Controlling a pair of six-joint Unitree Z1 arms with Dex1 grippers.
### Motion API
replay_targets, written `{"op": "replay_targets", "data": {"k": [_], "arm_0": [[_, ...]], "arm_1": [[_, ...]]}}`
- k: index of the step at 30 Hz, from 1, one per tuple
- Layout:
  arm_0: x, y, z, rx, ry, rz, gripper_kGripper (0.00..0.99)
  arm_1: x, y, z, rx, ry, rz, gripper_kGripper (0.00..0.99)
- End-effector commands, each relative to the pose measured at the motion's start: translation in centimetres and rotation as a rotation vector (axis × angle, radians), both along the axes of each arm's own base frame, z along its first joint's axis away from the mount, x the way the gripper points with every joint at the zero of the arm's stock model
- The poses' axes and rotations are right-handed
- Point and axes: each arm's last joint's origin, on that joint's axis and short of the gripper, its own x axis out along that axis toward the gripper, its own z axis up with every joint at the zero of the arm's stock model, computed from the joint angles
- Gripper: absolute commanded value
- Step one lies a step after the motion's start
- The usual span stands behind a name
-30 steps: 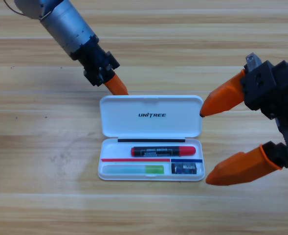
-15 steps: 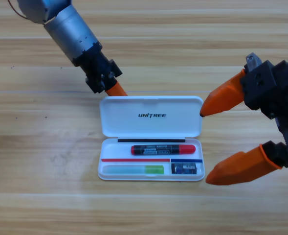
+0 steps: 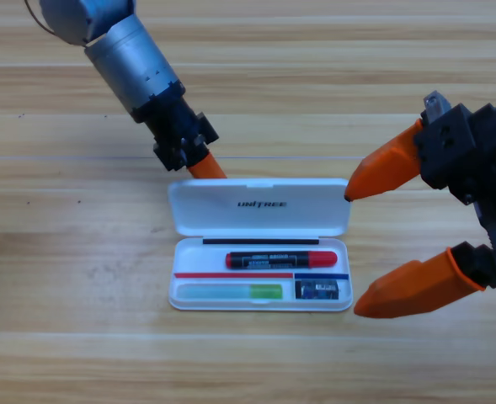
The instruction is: Clean up eraser and pencils
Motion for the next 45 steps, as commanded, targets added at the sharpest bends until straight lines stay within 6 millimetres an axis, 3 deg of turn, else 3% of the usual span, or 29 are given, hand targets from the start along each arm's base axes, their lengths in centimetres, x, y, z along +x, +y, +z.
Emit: {"op": "replay_targets", "data": {"k": [1,45], "arm_0": [[-1.8,-0.9,0.2,-0.007,0.035,-0.034,0.0],[-7.4,-2.5,-2.7,0.045,-0.015,-0.129,0.0]], "arm_1": [[-1.1,-0.8,0.9,0.046,0.001,0.018,0.983],[-1.0,-0.5,0.8,0.047,0.011,0.02,0.983]]}}
